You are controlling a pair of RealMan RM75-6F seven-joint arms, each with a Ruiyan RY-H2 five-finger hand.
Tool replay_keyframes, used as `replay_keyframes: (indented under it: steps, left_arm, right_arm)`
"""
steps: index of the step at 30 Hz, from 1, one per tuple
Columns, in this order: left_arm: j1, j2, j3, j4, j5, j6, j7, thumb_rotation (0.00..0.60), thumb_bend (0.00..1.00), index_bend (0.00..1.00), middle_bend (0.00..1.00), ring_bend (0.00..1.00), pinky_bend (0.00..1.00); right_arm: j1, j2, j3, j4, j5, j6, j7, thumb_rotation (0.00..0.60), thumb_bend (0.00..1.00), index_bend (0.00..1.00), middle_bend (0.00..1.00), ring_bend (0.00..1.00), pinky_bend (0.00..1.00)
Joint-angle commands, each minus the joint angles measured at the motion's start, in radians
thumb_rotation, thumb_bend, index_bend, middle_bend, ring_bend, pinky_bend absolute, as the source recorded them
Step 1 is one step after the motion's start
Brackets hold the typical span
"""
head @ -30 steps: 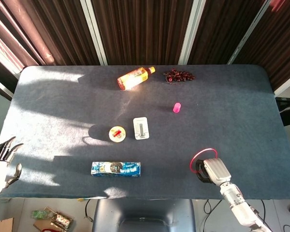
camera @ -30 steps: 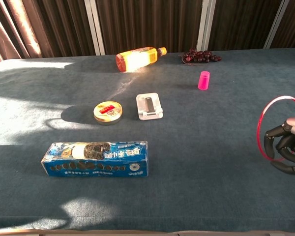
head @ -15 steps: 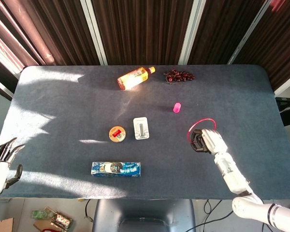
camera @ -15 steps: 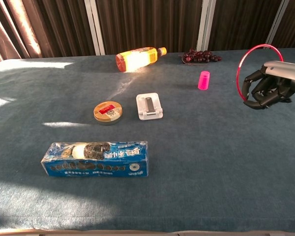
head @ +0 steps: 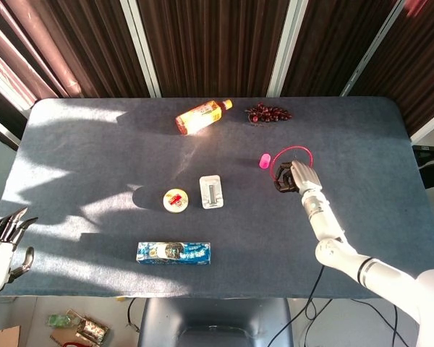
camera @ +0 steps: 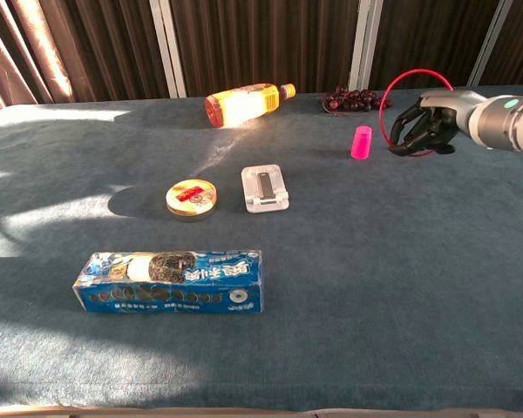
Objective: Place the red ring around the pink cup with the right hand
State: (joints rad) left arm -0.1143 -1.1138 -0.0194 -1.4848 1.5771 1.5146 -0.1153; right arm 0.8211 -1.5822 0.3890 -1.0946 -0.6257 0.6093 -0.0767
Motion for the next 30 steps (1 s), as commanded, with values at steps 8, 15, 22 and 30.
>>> replay_keyframes:
  steps: [8, 15, 22, 30]
  left_arm:
    - [-0.001, 0.003, 0.003, 0.0, 0.002, -0.003, -0.004, 0.6, 0.54, 0.18, 0.04, 0.08, 0.13]
    - [-0.001, 0.004, 0.004, -0.002, 0.001, -0.006, -0.003, 0.6, 0.54, 0.18, 0.04, 0.08, 0.13]
    - [0.0, 0.0, -0.008, -0.002, -0.03, -0.015, 0.018, 0.6, 0.54, 0.19, 0.04, 0.08, 0.13]
    - [-0.006, -0.028, -0.022, 0.006, -0.04, -0.011, 0.09, 0.6, 0.54, 0.19, 0.05, 0.09, 0.13]
  right_arm:
    - [0.088, -0.056, 0.039, 0.134, 0.096, -0.192, 0.108, 0.6, 0.48, 0.75, 0.95, 1.0, 1.0]
    - [0.123, -0.056, 0.041, 0.167, 0.097, -0.286, 0.175, 0.6, 0.48, 0.75, 0.95, 1.0, 1.0]
    - [0.183, -0.071, 0.001, 0.256, 0.109, -0.327, 0.201, 0.6, 0.48, 0.75, 0.95, 1.0, 1.0]
    - [0.282, -0.075, -0.132, 0.38, 0.201, -0.419, 0.186, 0.6, 0.51, 0.75, 0.95, 1.0, 1.0]
